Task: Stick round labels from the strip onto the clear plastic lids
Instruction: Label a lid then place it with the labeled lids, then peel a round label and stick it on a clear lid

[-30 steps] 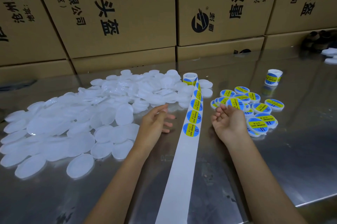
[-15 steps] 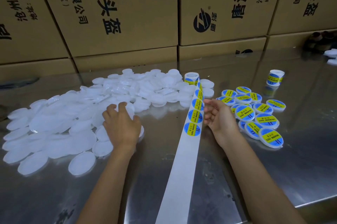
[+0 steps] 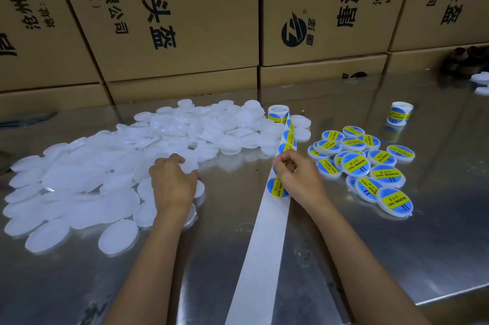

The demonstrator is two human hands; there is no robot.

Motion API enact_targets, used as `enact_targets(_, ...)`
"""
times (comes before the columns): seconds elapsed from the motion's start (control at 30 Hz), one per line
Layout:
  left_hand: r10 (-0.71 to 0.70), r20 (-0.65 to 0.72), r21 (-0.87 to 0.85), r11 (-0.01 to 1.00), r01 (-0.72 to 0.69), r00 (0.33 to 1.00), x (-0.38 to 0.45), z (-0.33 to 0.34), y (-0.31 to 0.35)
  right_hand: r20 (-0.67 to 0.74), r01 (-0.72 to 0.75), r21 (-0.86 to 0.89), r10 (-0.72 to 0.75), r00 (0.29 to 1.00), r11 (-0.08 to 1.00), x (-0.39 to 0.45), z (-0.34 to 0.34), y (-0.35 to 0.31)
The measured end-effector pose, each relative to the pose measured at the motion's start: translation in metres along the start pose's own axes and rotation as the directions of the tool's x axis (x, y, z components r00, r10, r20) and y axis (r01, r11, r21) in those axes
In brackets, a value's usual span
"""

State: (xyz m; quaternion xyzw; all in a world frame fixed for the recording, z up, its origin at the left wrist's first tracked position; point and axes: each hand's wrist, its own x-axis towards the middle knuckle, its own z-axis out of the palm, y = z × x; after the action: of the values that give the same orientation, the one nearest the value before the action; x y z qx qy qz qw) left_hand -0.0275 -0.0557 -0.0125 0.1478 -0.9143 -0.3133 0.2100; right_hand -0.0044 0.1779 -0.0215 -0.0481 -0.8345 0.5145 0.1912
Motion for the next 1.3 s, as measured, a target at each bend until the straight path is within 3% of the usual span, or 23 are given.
enact_targets(0.13, 0.018, -0.016, -0.045, 0.999, -0.019, 1.0, -0.002, -0.001, 0.001, 0.027, 0.038, -0.051, -0.036, 0.999, 0.998, -0.001, -0.001, -0.003)
enact_targets(0.27, 0.051, -0.072, -0.143, 0.988, -0.061, 0.996, -0.004, -0.007, 0.007, 0.142, -0.017, 0.045, 0.01, 0.99, 0.999, -0.004, -0.002, -0.007)
enact_targets(0.33, 0.033, -0.054, -0.231, 0.972, -0.045, 0.998, -0.005, -0.009, 0.012, 0.214, 0.012, 0.004, -0.013, 0.977, 1.0, -0.006, -0.003, -0.007)
enact_targets(0.47, -0.041, 0.078, -0.368, 0.927, 0.067, 0.996, -0.007, -0.012, 0.021, 0.308, 0.12, -0.143, -0.071, 0.949, 0.982, -0.01, -0.003, -0.006)
enact_targets(0.57, -0.074, 0.232, -0.523, 0.831, 0.188, 0.97, -0.011, -0.011, 0.026, 0.29, 0.177, -0.248, -0.101, 0.952, 0.953, -0.01, -0.002, -0.004)
enact_targets(0.77, 0.025, 0.363, -0.728, 0.632, 0.266, 0.931, -0.026, -0.007, 0.038, 0.326, 0.233, -0.347, -0.116, 0.938, 0.908, -0.012, 0.001, -0.002)
enact_targets(1.1, 0.128, 0.445, -0.803, 0.496, 0.331, 0.886, -0.032, 0.008, 0.045, 0.377, 0.309, -0.278, -0.192, 0.906, 0.91, -0.02, 0.001, -0.015)
enact_targets(1.3, 0.19, 0.504, -0.798, 0.477, 0.369, 0.843, -0.035, 0.016, 0.047, 0.389, 0.342, -0.242, -0.232, 0.892, 0.908, -0.02, 0.001, -0.017)
